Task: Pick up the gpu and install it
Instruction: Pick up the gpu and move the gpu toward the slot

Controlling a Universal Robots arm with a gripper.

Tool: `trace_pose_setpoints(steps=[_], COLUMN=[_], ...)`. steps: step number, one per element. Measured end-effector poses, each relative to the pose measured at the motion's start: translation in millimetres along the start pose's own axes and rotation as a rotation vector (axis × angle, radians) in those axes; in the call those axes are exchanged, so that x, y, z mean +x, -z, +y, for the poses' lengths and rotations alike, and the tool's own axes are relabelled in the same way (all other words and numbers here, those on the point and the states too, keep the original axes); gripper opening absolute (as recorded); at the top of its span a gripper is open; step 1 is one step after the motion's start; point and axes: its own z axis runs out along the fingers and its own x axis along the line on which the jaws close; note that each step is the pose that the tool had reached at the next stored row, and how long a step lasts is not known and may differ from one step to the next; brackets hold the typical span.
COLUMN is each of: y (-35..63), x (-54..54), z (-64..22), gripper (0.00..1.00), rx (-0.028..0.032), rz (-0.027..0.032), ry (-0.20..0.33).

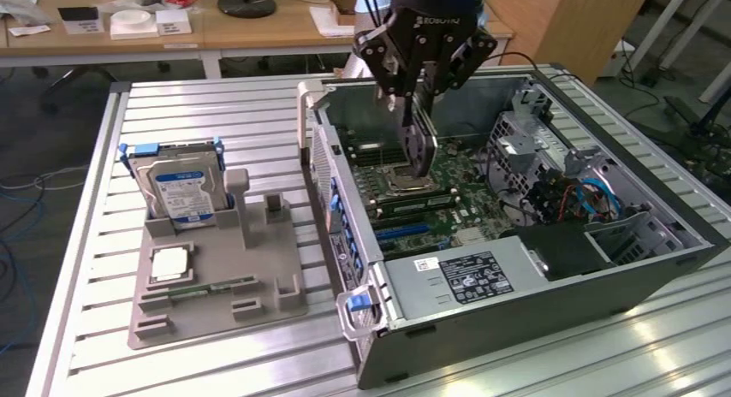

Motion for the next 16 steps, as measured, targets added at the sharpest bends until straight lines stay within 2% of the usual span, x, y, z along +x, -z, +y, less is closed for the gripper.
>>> trace_pose_setpoints(steps=[16], y=[-1.9], x=[-38.5], z=[1.8], gripper=[0.27], rx=[-0.0001], rz=[-0.0001], ry=[0.0])
